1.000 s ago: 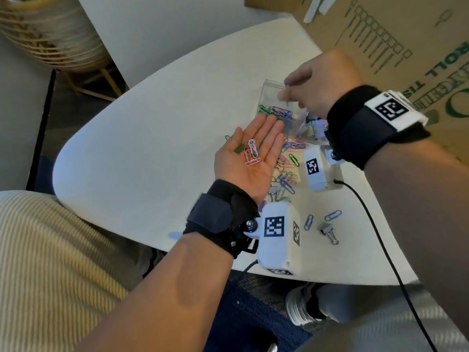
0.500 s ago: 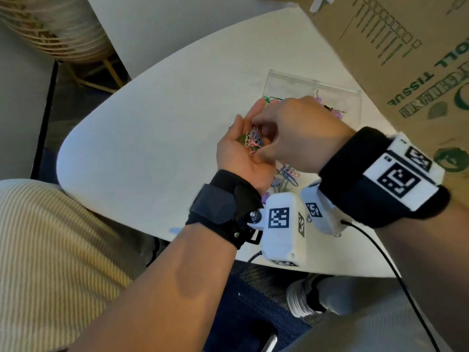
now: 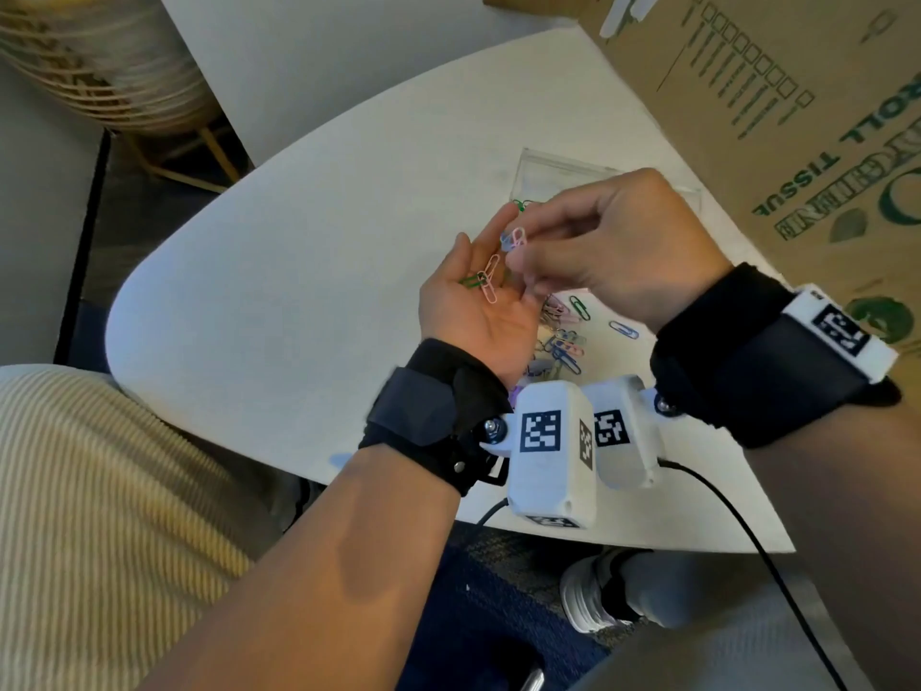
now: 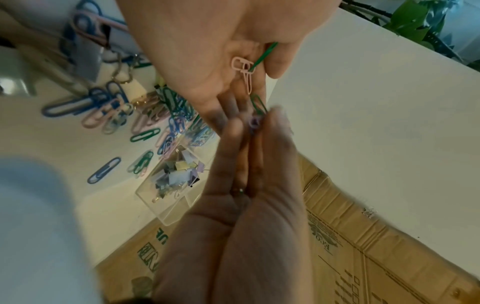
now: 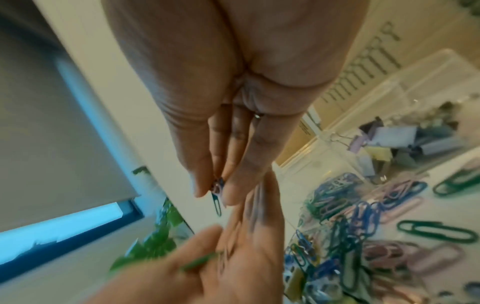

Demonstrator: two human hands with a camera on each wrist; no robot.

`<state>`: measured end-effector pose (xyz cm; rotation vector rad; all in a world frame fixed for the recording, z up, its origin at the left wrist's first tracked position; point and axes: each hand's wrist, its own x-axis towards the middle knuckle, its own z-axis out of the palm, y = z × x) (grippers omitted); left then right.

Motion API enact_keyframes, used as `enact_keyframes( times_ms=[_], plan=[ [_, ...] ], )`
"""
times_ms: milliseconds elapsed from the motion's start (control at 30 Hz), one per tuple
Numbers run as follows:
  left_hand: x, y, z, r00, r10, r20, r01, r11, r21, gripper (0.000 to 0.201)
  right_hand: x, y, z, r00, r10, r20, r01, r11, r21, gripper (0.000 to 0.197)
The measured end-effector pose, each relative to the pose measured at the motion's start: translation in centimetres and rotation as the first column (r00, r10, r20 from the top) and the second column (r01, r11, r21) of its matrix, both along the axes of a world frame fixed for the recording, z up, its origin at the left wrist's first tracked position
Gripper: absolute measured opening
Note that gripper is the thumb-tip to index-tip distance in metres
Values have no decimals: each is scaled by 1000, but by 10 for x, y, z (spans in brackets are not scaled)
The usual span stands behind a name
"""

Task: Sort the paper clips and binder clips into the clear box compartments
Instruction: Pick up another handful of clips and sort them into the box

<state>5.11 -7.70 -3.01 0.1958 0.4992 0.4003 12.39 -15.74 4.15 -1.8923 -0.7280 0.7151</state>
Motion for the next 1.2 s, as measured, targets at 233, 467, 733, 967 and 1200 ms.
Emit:
enact_keyframes(
  times_ms=[233,467,733,967,1200],
  plan=[
    [-6,6,-5,1000,3,18,-2,997,-77,43,45,16,2,936,-296,192,284,955,87,15],
    [-4,8,-4,1000,-12,11,13,997,-75,31,57,30,-4,863,36,504,139,942,-307,35],
    [-1,2,-4,998,-58,-9,58,998,10,43,-7,15,6,772,416,480,-143,850,-507,9],
    [-4,-7,-11,997,-81,1,81,993,-83,46,-22,12,-19,772,369,517,-130,888,-440,10],
    [1,-16,-6,995,-102,9,103,993,-50,34,-9,4,-17,899,247,362,-124,935,-332,13]
  ],
)
